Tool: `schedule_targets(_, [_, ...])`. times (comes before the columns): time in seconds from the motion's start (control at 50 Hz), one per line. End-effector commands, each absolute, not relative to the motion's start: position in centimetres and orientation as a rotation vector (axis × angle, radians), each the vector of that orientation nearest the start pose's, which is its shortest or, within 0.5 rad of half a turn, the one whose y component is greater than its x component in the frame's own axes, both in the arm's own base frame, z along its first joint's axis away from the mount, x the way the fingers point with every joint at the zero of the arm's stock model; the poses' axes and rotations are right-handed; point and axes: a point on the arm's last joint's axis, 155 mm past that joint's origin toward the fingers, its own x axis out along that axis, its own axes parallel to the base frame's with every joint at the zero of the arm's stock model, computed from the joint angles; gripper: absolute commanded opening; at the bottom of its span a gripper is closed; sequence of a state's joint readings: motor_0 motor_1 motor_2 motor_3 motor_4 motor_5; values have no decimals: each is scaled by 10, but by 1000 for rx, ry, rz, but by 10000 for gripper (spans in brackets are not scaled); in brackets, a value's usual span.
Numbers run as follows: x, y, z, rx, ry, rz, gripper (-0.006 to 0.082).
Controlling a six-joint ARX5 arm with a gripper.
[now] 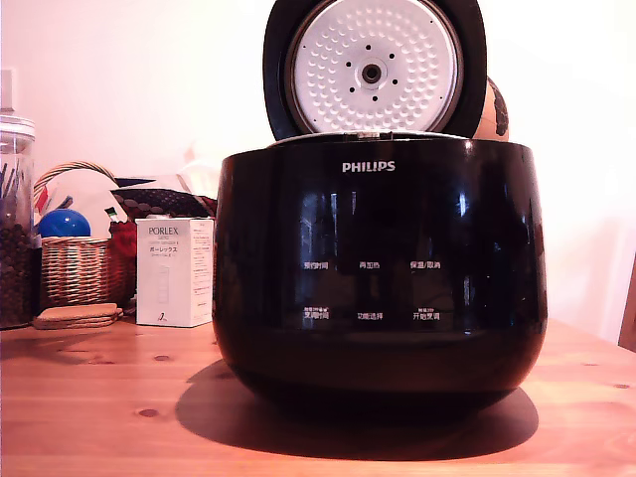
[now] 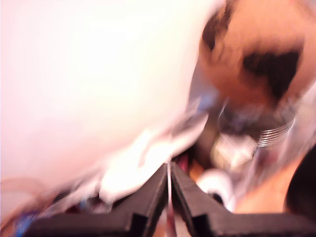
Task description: Close the rice cooker by pressing the lid down with medium force
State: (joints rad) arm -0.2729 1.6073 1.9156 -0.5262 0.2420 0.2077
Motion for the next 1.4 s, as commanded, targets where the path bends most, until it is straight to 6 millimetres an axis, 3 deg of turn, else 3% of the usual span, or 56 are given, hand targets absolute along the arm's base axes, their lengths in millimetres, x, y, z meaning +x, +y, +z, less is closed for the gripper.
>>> schedule_targets(0.0, [469, -178, 430, 162, 201, -574, -24])
schedule_targets(0.12, [482, -180, 419, 83, 229, -620, -24])
schedule_targets(0.24, [490, -196, 416, 10, 245, -727, -24])
schedule_targets(0.52, [511, -235, 438, -149, 215, -953, -24])
schedule_targets(0.66, [521, -247, 440, -193, 190, -1025, -24])
schedule_targets(0.96, [534, -278, 413, -254, 220, -1119, -24])
schedule_targets(1.38, [525, -332, 390, -246, 221, -1221, -24])
